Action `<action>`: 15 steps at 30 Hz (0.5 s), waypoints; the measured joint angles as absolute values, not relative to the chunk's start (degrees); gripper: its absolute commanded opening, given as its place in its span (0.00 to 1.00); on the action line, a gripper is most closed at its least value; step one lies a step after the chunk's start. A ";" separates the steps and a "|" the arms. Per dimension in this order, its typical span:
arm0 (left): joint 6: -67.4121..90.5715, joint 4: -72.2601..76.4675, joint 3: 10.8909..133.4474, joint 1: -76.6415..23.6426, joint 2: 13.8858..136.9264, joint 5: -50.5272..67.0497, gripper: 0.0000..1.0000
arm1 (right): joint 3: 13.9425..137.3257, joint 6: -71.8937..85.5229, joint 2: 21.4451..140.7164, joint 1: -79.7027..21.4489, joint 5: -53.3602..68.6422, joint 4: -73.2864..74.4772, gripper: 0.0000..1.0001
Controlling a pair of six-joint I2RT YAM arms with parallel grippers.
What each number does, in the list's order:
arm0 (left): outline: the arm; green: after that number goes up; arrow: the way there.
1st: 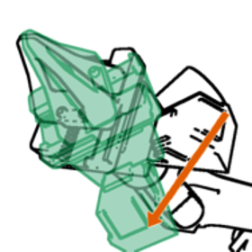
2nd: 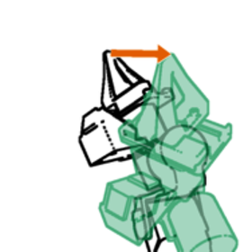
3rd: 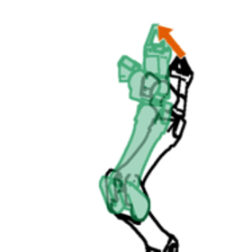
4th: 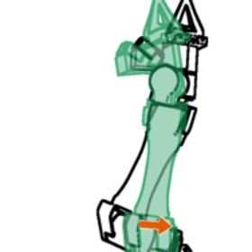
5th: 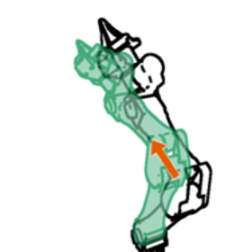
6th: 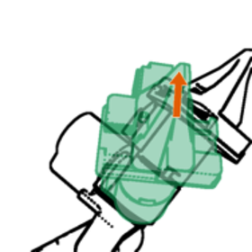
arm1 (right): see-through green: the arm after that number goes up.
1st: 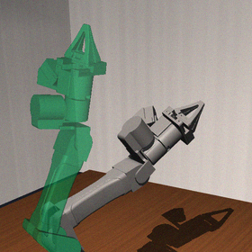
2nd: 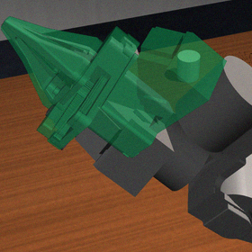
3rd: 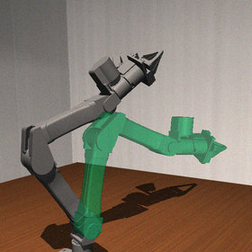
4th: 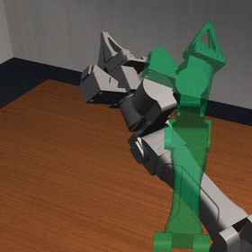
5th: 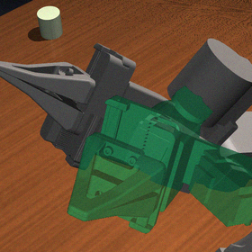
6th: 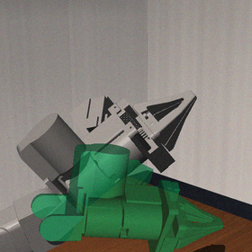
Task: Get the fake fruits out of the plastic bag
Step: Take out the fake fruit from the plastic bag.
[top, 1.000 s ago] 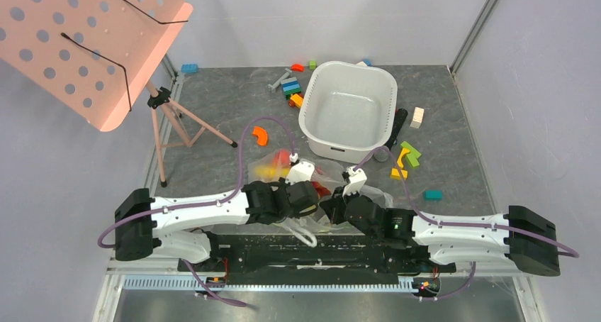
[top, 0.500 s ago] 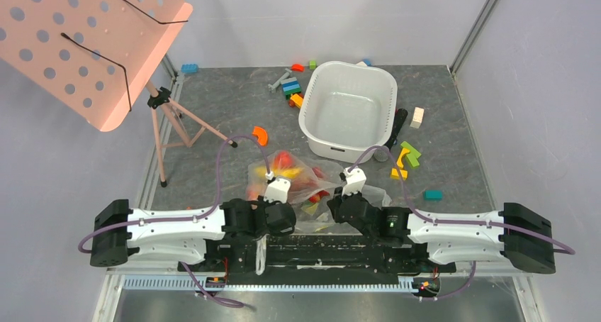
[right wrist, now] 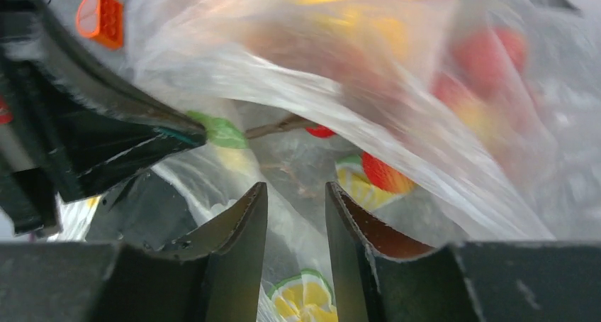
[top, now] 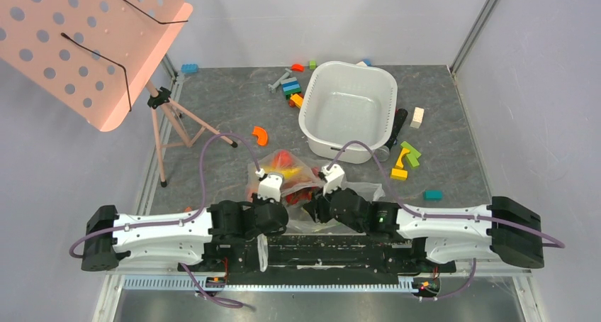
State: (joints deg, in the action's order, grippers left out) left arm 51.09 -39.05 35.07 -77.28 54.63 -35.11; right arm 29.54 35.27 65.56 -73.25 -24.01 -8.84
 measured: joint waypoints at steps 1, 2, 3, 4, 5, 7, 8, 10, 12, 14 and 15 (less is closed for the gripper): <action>51.11 -38.85 34.74 -77.28 54.22 -35.35 0.02 | 30.89 32.21 66.59 -73.25 -22.15 -8.91 0.42; 51.13 -38.79 34.50 -77.28 53.82 -35.55 0.02 | 31.88 29.65 67.24 -73.25 -20.95 -8.78 0.44; 51.16 -38.70 34.33 -77.28 53.49 -35.77 0.02 | 33.71 25.12 68.10 -73.25 -18.90 -8.23 0.44; 51.18 -38.59 34.24 -77.28 53.25 -35.88 0.02 | 34.94 21.61 68.58 -73.25 -17.43 -7.92 0.45; 51.22 -38.26 34.09 -77.28 52.97 -35.94 0.02 | 36.60 15.88 69.06 -73.25 -15.09 -7.20 0.45; 51.42 -37.69 33.87 -77.28 52.66 -35.94 0.02 | 38.37 7.25 69.38 -73.25 -12.73 -6.11 0.46; 51.46 -37.41 33.69 -77.28 52.53 -35.94 0.02 | 38.57 2.74 69.38 -73.28 -11.88 -5.98 0.47; 51.51 -37.10 33.39 -77.28 52.31 -35.97 0.02 | 38.00 -6.04 69.30 -73.23 -10.09 -5.98 0.47; 51.59 -37.06 33.17 -77.28 52.07 -35.97 0.02 | 36.32 -14.70 68.90 -73.08 -7.57 -5.91 0.47; 51.59 -36.64 32.77 -77.28 51.57 -35.99 0.02 | 34.81 -23.09 68.69 -72.62 -5.13 -4.84 0.47; 51.62 -36.42 32.53 -77.28 51.29 -36.01 0.02 | 34.65 -26.33 68.75 -72.34 -4.14 -4.12 0.47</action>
State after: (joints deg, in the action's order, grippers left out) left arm 51.62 -36.42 32.53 -77.28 51.29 -36.01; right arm 34.65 -26.33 68.75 -72.34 -4.14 -4.12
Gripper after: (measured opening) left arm 0.026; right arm 0.474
